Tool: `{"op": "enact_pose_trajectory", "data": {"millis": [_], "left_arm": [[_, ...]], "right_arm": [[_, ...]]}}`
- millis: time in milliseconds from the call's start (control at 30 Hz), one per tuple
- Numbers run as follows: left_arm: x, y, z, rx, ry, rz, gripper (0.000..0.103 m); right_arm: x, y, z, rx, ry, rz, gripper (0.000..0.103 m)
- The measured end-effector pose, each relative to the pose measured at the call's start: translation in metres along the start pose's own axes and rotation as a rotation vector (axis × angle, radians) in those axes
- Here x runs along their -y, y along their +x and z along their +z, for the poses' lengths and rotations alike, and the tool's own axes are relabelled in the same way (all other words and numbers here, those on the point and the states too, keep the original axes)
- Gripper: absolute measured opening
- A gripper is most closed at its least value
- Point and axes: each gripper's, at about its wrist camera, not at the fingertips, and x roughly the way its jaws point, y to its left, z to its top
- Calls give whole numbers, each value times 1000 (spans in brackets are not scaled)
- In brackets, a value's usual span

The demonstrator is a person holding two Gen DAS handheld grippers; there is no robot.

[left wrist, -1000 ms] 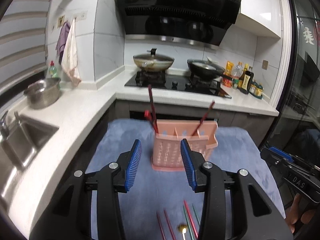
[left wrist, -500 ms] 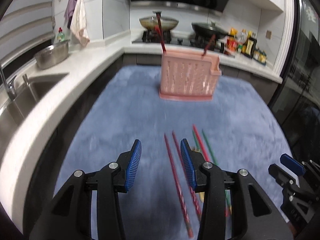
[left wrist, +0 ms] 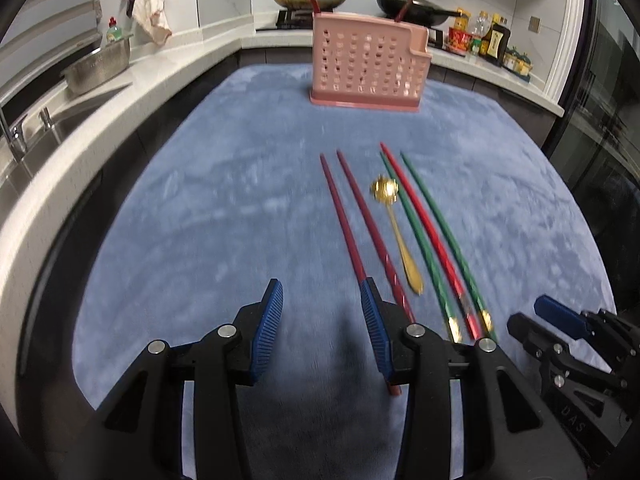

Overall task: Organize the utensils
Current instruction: 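Move both tools toward the remaining green and red chopsticks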

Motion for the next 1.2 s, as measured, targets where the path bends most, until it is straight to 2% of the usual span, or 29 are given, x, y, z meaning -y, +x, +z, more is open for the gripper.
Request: {"op": "enact_pose_trajectory", "data": {"millis": [433,567,1200], "left_arm": [[5,8,-19,-30,-4,-31,39],[9,8,-21,-34,2,-35,49],[23,20,-34,-78,41,-53,49]], "right_arm": [[1,17,-7,-37,20,22,32],[1,24,-8,-55,19,24,22],[0,30,-9,-51,10,24,13]]}}
